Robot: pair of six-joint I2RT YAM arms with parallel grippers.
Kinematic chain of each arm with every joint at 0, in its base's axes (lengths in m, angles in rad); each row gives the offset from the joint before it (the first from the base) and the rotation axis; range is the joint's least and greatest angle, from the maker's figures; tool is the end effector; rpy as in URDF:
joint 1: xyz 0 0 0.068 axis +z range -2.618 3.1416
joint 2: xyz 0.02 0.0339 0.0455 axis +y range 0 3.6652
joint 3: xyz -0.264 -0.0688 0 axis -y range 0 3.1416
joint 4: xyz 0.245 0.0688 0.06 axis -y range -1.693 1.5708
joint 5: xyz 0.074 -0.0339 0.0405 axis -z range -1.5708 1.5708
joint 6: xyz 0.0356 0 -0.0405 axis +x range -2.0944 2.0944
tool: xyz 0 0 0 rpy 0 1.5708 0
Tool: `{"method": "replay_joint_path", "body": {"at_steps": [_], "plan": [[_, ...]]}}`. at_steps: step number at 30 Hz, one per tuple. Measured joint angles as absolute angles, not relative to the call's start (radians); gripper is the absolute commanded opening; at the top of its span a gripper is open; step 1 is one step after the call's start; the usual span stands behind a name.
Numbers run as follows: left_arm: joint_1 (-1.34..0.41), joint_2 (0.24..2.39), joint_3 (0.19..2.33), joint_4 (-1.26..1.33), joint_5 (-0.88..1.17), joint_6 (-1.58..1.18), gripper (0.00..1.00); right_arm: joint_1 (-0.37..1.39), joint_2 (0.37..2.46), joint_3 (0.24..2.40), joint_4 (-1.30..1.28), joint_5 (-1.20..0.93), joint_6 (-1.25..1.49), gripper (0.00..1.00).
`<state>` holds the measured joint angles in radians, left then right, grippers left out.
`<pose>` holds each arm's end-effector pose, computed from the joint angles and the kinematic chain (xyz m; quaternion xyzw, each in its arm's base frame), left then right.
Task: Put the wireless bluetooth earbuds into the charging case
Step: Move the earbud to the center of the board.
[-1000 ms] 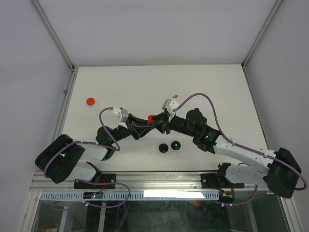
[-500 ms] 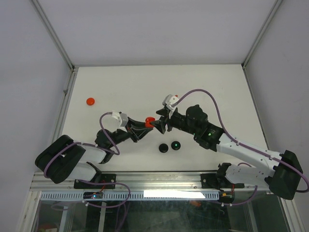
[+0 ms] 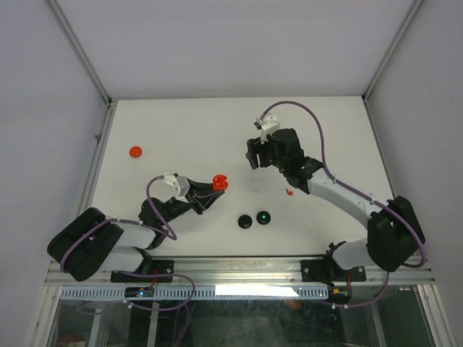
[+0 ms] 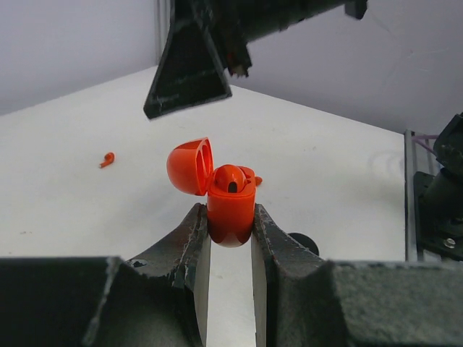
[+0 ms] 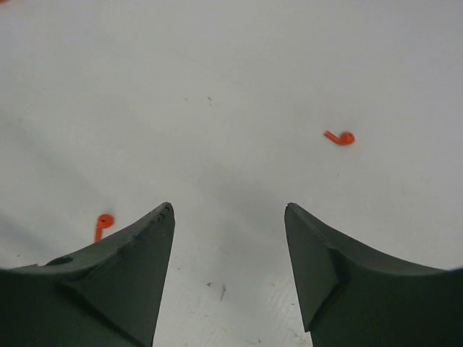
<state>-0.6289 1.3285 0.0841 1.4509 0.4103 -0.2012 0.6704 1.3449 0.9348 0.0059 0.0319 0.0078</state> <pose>0.1505 -0.1270 0.1788 0.2855 0.5696 -0.4240 0.6436 0.2438 0.1919 0.2850 -0.2631 0.7920 0.1706 0.5238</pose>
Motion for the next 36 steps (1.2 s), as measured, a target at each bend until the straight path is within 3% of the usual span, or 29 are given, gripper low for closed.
{"method": "replay_joint_path", "body": {"at_steps": [8, 20, 36], "plan": [[-0.629, 1.237, 0.08, 1.422, 0.366, -0.112, 0.0, 0.531, 1.573, 0.99, 0.002, 0.073, 0.081, 0.57], [-0.629, 1.21, 0.069, 1.353, 0.337, -0.058, 0.0, 0.436, 1.937, 1.242, 0.044, 0.146, 0.189, 0.46], [-0.629, 1.201, 0.069, 1.323, 0.329, -0.045, 0.0, 0.405, 2.109, 1.394, -0.016, 0.16, 0.248, 0.35]]}}
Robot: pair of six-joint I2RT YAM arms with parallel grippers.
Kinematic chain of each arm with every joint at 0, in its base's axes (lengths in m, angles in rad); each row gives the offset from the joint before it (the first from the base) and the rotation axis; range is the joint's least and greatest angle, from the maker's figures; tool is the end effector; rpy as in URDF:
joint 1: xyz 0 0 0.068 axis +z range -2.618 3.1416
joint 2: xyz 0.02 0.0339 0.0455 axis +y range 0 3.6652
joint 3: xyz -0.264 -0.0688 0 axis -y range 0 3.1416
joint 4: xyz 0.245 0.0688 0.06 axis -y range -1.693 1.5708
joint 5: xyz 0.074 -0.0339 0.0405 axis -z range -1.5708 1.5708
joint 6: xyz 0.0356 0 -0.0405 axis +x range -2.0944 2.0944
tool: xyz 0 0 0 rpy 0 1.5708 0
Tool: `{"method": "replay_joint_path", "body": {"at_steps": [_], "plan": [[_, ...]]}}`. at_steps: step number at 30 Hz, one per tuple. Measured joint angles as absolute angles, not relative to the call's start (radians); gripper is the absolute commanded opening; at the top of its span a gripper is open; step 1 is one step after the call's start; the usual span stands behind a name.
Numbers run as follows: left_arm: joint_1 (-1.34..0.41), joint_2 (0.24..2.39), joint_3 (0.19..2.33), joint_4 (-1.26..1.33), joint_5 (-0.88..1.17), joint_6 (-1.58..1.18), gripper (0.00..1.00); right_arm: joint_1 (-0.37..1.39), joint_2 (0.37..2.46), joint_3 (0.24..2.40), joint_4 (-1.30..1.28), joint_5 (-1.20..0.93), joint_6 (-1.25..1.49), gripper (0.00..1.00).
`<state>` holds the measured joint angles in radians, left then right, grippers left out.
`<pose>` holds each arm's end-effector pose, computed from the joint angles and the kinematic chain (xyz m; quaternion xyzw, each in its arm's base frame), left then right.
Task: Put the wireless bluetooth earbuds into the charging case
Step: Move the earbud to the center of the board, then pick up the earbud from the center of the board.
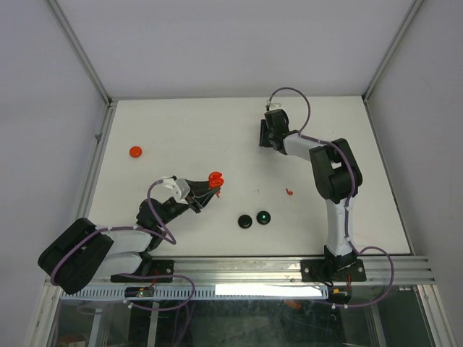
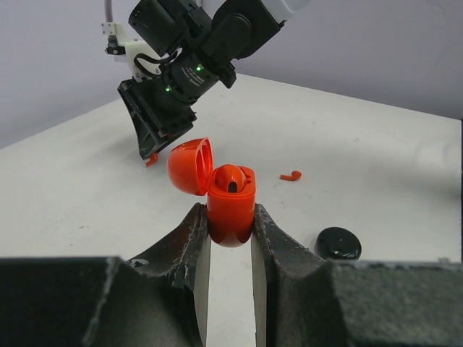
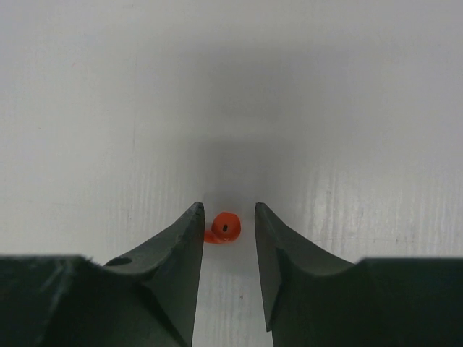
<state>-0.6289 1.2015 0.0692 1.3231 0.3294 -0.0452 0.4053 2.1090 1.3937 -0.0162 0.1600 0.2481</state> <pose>0.1459 -0.1204 0.1838 0.3018 0.5650 -0.3501 0.6835 0.4257 0.1765 0.1519 -0.0390 0.9101 0.0612 0.4081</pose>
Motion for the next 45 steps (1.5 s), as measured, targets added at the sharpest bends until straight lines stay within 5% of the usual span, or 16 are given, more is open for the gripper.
{"method": "replay_joint_path", "body": {"at_steps": [23, 45], "plan": [[-0.629, 1.182, 0.069, 1.316, 0.33, -0.043, 0.0, 0.474, 2.073, 1.398, -0.171, 0.139, 0.081, 0.25], [-0.629, 1.155, 0.069, 1.302, 0.331, -0.043, 0.0, 0.599, 1.874, 1.178, -0.298, 0.118, -0.003, 0.41]]}}
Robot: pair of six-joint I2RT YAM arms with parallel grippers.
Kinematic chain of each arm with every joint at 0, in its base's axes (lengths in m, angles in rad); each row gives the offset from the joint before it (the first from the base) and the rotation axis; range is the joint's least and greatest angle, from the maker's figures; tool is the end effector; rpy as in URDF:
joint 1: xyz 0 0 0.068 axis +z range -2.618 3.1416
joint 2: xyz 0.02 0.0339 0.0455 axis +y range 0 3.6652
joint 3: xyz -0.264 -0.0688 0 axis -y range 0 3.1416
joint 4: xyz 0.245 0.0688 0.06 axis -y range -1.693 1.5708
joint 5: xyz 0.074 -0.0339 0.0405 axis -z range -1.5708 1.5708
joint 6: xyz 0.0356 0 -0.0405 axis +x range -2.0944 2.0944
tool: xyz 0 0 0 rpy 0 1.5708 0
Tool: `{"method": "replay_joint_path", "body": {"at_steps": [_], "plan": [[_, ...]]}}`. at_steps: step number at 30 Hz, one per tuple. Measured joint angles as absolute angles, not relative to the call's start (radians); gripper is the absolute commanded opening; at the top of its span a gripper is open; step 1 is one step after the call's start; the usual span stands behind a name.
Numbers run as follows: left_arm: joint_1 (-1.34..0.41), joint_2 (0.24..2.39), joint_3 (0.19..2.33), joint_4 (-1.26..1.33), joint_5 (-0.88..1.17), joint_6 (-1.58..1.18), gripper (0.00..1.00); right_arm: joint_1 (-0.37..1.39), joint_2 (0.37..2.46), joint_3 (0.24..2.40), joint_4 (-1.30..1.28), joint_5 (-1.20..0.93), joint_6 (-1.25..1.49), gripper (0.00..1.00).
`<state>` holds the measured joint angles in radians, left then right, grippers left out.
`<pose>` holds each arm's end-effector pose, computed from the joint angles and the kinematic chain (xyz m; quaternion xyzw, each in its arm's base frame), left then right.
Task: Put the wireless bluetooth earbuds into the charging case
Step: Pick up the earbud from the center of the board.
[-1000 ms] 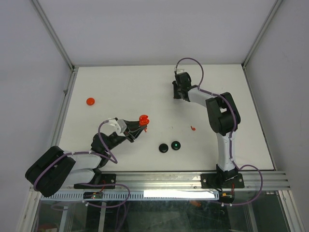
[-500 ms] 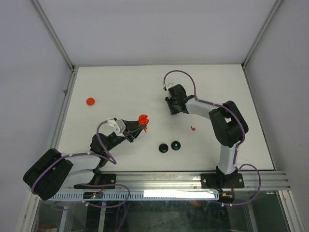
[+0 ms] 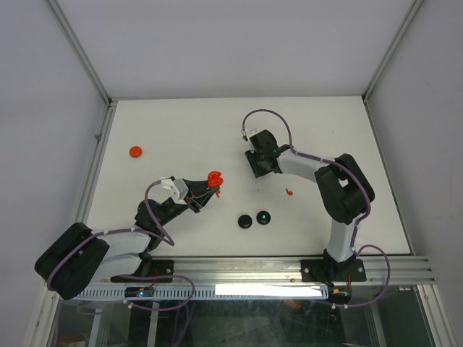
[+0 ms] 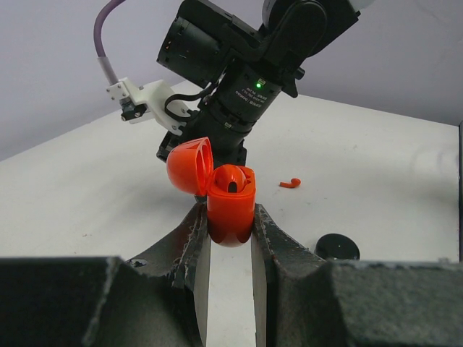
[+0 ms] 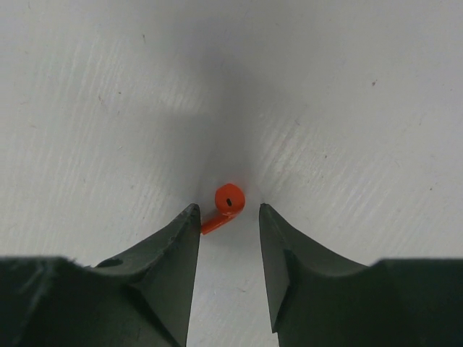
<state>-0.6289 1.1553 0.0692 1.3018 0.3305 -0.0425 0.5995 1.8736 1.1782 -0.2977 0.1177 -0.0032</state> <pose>0.1435 -0.1187 0.1893 0.3014 0.5549 -0.3505 0.6916 0.3202 0.2138 0.1630 -0.2680 0.9188 0.0296 0.2884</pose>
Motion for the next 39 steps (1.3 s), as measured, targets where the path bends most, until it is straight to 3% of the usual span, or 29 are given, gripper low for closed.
{"method": "replay_joint_path", "body": {"at_steps": [24, 39], "plan": [[-0.629, 1.154, 0.069, 1.301, 0.331, -0.043, 0.0, 0.601, 1.851, 1.198, -0.39, 0.096, 0.051, 0.42], [-0.629, 1.149, 0.069, 1.3, 0.331, -0.043, 0.0, 0.555, 1.885, 1.253, -0.375, 0.082, 0.1, 0.37]]}}
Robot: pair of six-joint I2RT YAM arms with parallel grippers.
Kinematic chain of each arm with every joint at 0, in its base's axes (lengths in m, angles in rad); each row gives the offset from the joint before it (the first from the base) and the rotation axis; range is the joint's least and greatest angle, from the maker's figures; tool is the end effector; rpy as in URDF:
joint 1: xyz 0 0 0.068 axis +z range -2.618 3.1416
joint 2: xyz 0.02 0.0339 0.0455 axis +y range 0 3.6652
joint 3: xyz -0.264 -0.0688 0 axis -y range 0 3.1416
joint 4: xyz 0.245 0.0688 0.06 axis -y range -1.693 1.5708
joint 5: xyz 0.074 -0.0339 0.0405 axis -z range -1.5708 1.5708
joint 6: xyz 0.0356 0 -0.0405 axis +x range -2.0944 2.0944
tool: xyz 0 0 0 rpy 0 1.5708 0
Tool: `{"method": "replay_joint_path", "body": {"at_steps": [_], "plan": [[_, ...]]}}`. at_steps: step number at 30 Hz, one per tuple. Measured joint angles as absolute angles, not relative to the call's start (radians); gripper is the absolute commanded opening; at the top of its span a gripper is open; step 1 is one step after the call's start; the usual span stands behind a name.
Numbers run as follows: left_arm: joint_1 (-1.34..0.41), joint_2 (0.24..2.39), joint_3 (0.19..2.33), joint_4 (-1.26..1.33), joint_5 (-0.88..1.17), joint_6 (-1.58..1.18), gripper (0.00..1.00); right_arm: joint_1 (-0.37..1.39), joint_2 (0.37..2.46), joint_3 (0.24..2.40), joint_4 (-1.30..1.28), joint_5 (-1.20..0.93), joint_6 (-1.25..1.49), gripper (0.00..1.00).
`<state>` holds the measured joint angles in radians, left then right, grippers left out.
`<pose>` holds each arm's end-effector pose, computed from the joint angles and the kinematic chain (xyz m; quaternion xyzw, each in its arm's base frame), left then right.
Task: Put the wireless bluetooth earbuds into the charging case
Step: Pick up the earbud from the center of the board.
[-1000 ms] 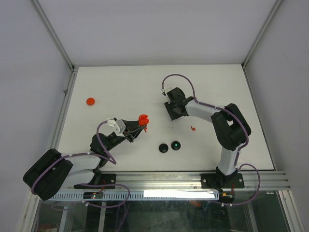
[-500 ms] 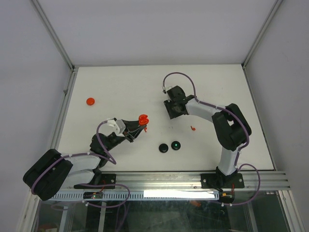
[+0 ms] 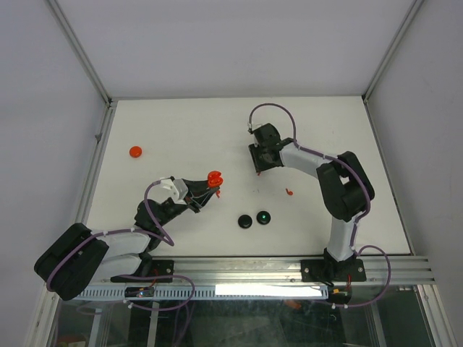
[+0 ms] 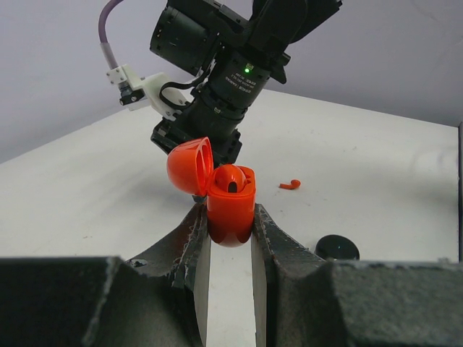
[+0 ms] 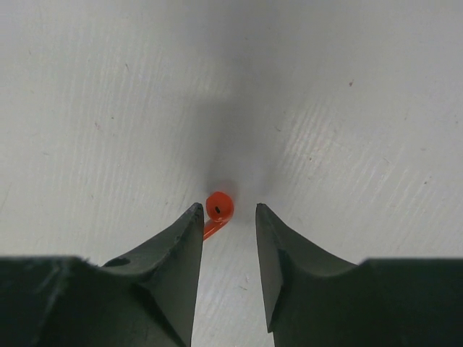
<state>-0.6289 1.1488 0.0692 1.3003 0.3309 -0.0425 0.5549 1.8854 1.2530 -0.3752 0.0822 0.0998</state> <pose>0.1431 -0.1184 0.1902 0.3012 0.5529 -0.3508 0.6931 0.3358 0.2047 0.1756 -0.2054 0.9376 0.0519 0.2756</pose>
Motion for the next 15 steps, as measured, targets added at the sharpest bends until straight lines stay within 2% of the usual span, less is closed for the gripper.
{"method": "replay_joint_path", "body": {"at_steps": [15], "plan": [[-0.629, 1.15, 0.069, 1.3, 0.335, -0.042, 0.0, 0.555, 1.941, 1.293, -0.385, 0.063, 0.084, 0.29]]}}
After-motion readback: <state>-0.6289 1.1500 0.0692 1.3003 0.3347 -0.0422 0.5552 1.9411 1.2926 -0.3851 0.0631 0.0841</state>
